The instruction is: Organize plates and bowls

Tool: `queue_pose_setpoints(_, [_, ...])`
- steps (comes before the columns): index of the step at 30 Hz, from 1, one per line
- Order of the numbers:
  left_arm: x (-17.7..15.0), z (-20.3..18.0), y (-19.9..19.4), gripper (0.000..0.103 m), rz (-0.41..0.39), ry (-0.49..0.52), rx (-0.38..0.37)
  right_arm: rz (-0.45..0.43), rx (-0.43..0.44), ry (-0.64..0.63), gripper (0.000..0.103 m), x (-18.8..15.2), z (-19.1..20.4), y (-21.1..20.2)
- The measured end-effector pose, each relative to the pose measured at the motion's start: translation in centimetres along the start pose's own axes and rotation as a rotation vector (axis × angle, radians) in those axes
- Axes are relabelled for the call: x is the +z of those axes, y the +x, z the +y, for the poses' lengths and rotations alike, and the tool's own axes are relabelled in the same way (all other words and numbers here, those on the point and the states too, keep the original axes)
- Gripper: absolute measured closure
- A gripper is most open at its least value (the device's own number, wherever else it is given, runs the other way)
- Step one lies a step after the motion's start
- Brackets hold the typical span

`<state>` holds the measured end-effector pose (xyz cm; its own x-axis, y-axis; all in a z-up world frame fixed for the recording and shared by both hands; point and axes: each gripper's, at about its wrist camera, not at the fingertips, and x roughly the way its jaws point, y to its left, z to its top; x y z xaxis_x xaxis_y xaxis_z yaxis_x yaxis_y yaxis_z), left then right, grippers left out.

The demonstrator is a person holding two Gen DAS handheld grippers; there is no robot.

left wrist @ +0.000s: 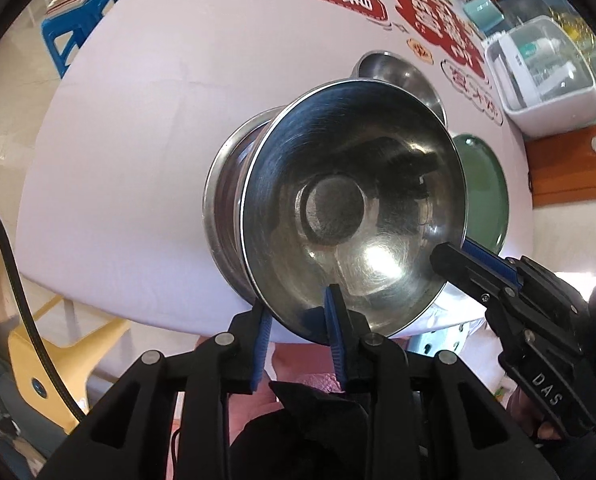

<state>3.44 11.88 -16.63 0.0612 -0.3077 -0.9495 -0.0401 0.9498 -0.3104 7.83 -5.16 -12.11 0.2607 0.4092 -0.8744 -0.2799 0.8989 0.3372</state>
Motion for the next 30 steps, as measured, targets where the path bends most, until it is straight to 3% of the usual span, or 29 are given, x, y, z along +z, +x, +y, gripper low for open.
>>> queue_pose_setpoints(8, [1.3,0.4,1.9,0.076,0.064,0.104,0.013,-0.005,-0.062,0.099,0.085,-1.2,0.5,1.3])
queue_pose_setpoints(16, [2.7,0.0,2.2,0.071,0.077,0.208,0.014,-0.047,-0.135,0.177,0.085,-1.8,1.1,1.4])
queue_pose_setpoints(30, [2.7,0.2,-0.7,0.061,0.027,0.373,0.019,-0.136,-0.194,0.269,0.085,-2.4,2.4,0.7])
